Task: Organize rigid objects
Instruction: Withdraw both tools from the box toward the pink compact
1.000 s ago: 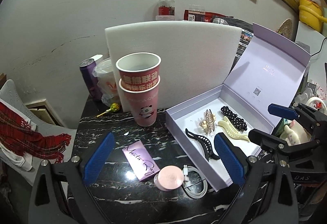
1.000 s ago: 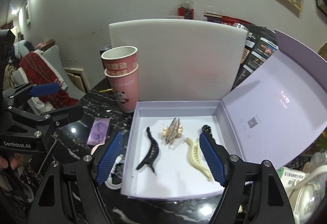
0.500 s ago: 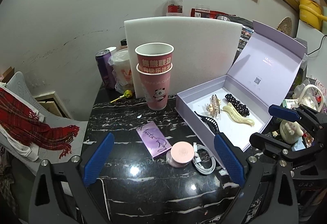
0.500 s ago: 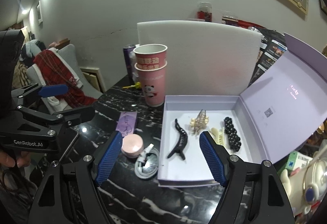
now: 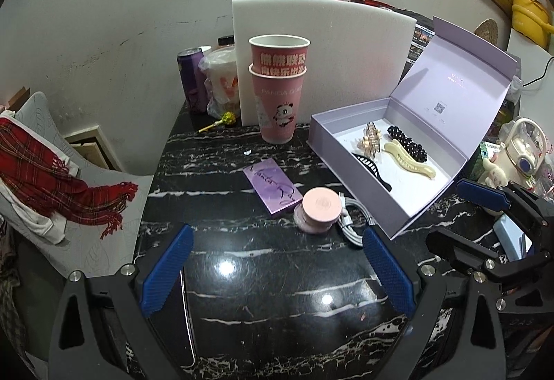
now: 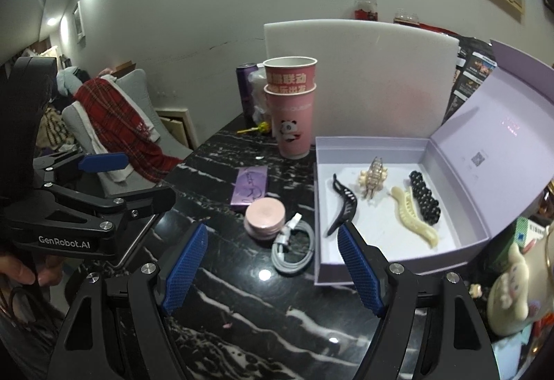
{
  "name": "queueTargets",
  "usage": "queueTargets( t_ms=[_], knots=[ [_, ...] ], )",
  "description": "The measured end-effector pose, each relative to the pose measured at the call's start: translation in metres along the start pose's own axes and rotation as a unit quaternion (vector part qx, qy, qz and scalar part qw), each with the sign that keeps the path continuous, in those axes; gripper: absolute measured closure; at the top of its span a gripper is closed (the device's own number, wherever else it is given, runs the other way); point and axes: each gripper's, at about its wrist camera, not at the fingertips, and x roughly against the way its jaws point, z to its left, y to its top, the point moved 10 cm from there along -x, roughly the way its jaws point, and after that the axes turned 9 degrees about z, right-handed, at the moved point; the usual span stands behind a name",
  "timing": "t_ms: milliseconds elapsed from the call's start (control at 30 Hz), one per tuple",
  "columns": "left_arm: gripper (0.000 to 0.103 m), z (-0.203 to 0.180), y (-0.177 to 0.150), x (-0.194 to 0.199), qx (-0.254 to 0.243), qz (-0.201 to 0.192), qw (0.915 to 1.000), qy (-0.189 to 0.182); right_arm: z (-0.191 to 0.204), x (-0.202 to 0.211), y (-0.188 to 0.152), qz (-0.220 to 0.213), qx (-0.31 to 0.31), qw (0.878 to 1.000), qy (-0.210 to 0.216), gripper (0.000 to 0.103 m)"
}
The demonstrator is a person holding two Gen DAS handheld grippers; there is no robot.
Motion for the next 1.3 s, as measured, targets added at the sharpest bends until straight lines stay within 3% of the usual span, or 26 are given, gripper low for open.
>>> queueTargets(
  t_ms=[467,800,1300],
  knots=[
    [0.003,0.011,-0.032,-0.016,0.009,0.037,0.9993,-0.004,0.011,-0.025,-0.028,0.026,-0.019,0.999,0.021,0.025],
    [0.003,0.02,-0.04,-0.028,0.014,0.039,0.999,-0.015,0.009,-0.04,-0.036,0.039,-0.018,0.999,0.013,0.025],
    [0.003,0.047,-0.009,-0.056,0.021,0.042,0.9985,-0.029,0.024,-0.075,-0.011,0.04,0.025,0.999,0.013,0.028]
  ],
)
